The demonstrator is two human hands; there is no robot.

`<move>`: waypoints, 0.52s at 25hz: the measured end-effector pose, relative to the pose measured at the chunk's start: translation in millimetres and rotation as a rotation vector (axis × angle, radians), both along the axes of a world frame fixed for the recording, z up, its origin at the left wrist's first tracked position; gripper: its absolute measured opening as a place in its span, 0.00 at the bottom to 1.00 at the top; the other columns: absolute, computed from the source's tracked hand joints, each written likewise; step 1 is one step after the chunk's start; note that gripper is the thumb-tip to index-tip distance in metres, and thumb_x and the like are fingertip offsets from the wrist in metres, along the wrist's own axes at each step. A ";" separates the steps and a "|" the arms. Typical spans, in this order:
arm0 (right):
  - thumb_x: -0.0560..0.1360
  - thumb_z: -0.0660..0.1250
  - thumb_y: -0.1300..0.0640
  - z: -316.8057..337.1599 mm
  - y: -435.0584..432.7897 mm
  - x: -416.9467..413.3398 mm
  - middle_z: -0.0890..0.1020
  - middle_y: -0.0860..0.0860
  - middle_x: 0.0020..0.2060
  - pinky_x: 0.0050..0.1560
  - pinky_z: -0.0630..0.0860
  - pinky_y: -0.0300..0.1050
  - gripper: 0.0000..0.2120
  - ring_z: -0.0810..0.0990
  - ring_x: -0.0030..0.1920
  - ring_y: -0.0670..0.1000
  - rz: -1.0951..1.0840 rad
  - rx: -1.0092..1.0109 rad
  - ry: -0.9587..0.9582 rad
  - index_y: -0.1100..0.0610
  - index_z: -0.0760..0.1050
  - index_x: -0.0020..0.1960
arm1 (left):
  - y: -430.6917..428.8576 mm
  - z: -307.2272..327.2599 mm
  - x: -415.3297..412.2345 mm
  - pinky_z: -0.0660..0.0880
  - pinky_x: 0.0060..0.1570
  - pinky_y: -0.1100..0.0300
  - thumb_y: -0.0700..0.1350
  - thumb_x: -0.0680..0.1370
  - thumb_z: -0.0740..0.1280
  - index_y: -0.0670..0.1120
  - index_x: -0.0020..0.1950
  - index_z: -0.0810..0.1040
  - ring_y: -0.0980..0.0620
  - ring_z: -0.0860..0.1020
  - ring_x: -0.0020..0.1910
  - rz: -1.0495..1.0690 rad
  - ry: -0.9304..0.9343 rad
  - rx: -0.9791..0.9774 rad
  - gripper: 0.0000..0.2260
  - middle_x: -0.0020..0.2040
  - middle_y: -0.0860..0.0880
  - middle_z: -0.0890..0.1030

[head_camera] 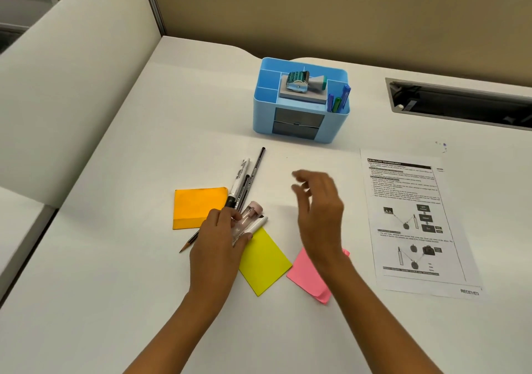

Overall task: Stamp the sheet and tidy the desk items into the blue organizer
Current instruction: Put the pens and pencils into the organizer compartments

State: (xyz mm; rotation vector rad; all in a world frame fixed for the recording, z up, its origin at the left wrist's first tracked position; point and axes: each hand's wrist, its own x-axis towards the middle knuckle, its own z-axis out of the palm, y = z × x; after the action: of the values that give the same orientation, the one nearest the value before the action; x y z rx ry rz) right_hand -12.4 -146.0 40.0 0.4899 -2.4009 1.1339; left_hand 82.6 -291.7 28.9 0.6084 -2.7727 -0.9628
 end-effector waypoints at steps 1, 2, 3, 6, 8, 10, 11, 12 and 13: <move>0.74 0.67 0.68 -7.9 -4.6 10.5 0.79 0.53 0.47 0.48 0.74 0.45 0.08 0.76 0.48 0.53 0.057 0.020 -0.050 0.61 0.77 0.51 | 0.3 -0.6 -0.1 0.66 0.37 0.63 0.49 0.73 0.71 0.51 0.57 0.73 0.53 0.73 0.50 0.015 -0.008 -0.027 0.15 0.52 0.52 0.74; 0.74 0.66 0.68 -15.7 -8.7 20.1 0.79 0.53 0.46 0.49 0.73 0.43 0.07 0.75 0.49 0.52 0.122 0.064 -0.085 0.60 0.77 0.50 | 0.6 -1.7 -0.8 0.66 0.36 0.62 0.50 0.73 0.71 0.51 0.57 0.73 0.53 0.73 0.50 0.023 -0.011 -0.045 0.15 0.52 0.52 0.74; 0.73 0.66 0.68 -23.8 -11.7 28.1 0.79 0.54 0.46 0.49 0.72 0.42 0.08 0.74 0.49 0.51 0.192 0.124 -0.104 0.60 0.77 0.50 | 0.7 -2.2 -1.0 0.67 0.36 0.62 0.50 0.73 0.71 0.50 0.57 0.73 0.53 0.73 0.49 0.024 -0.010 -0.052 0.15 0.52 0.52 0.74; 0.68 0.69 0.68 -42.5 -13.4 40.5 0.79 0.55 0.49 0.50 0.71 0.44 0.12 0.71 0.52 0.51 0.313 0.280 -0.116 0.60 0.77 0.51 | -1.5 -1.4 0.3 0.67 0.35 0.62 0.49 0.74 0.70 0.50 0.55 0.73 0.53 0.73 0.47 0.029 0.008 -0.009 0.11 0.49 0.53 0.74; 0.67 0.70 0.67 -46.9 -10.8 40.2 0.79 0.54 0.49 0.48 0.73 0.45 0.15 0.70 0.52 0.52 0.316 0.348 -0.100 0.58 0.77 0.53 | -5.8 -0.7 2.0 0.69 0.35 0.60 0.45 0.77 0.67 0.51 0.51 0.74 0.53 0.73 0.46 0.050 0.026 0.012 0.05 0.48 0.53 0.76; 0.68 0.69 0.65 -48.1 -8.7 39.1 0.79 0.54 0.46 0.45 0.73 0.46 0.17 0.69 0.50 0.52 0.322 0.416 -0.071 0.58 0.76 0.56 | -11.4 -0.4 2.8 0.69 0.36 0.59 0.42 0.78 0.64 0.50 0.50 0.76 0.52 0.74 0.44 0.076 0.041 0.023 0.04 0.46 0.52 0.78; 0.69 0.69 0.64 -48.0 -8.2 38.5 0.78 0.54 0.45 0.43 0.73 0.46 0.17 0.69 0.49 0.52 0.325 0.438 -0.065 0.57 0.76 0.57 | -13.9 0.3 2.4 0.68 0.37 0.59 0.42 0.79 0.63 0.49 0.49 0.76 0.52 0.74 0.43 0.083 0.051 0.034 0.04 0.46 0.52 0.78; 0.69 0.69 0.64 -46.9 -8.1 37.5 0.77 0.54 0.44 0.42 0.72 0.46 0.16 0.68 0.48 0.52 0.327 0.457 -0.060 0.57 0.77 0.56 | -16.0 1.1 1.2 0.68 0.37 0.59 0.43 0.79 0.64 0.49 0.49 0.76 0.52 0.74 0.43 0.084 0.064 0.049 0.03 0.45 0.52 0.78; 0.69 0.69 0.64 -45.1 -8.3 36.2 0.76 0.54 0.43 0.40 0.72 0.46 0.14 0.68 0.47 0.52 0.333 0.479 -0.050 0.57 0.77 0.54 | -17.6 2.3 -0.1 0.68 0.37 0.60 0.44 0.78 0.64 0.49 0.48 0.76 0.52 0.74 0.43 0.082 0.076 0.059 0.02 0.45 0.52 0.78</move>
State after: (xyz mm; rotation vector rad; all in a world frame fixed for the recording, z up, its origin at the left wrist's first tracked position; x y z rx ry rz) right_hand 23.8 -154.4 -5.0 1.0581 -2.7043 0.6809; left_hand 82.5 -309.3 31.3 0.6736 -2.6403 -1.0317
